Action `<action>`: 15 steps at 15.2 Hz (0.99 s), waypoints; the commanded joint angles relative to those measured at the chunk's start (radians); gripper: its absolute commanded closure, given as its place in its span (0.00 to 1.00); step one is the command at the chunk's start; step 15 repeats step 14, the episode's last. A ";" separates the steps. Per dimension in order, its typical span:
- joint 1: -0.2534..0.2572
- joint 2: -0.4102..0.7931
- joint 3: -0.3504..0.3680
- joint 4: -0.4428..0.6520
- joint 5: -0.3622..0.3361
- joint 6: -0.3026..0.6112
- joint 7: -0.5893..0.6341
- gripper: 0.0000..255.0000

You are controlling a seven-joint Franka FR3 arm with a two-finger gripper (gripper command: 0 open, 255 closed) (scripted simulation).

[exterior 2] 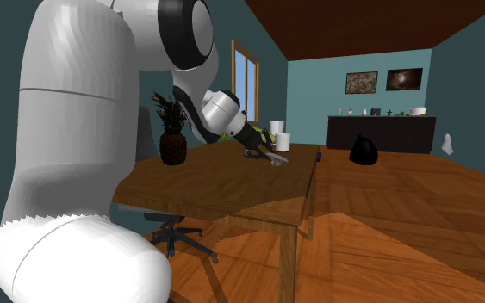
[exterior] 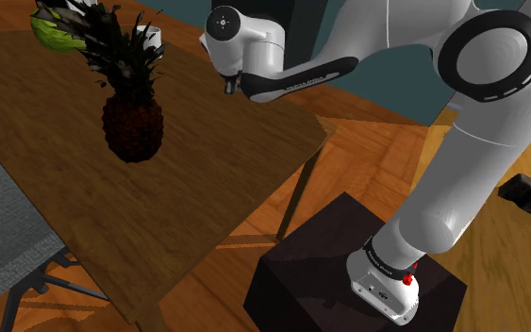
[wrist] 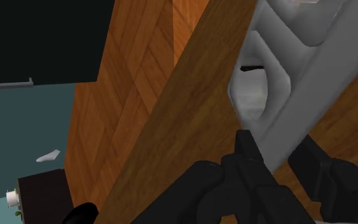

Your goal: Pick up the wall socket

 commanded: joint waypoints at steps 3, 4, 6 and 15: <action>0.000 -0.017 0.005 0.020 0.032 -0.022 -0.043 1.00; -0.001 -0.021 0.006 0.026 0.040 -0.027 -0.053 1.00; -0.001 -0.029 0.008 0.040 0.054 -0.039 -0.075 1.00; -0.001 -0.049 0.013 0.087 0.096 -0.078 -0.139 1.00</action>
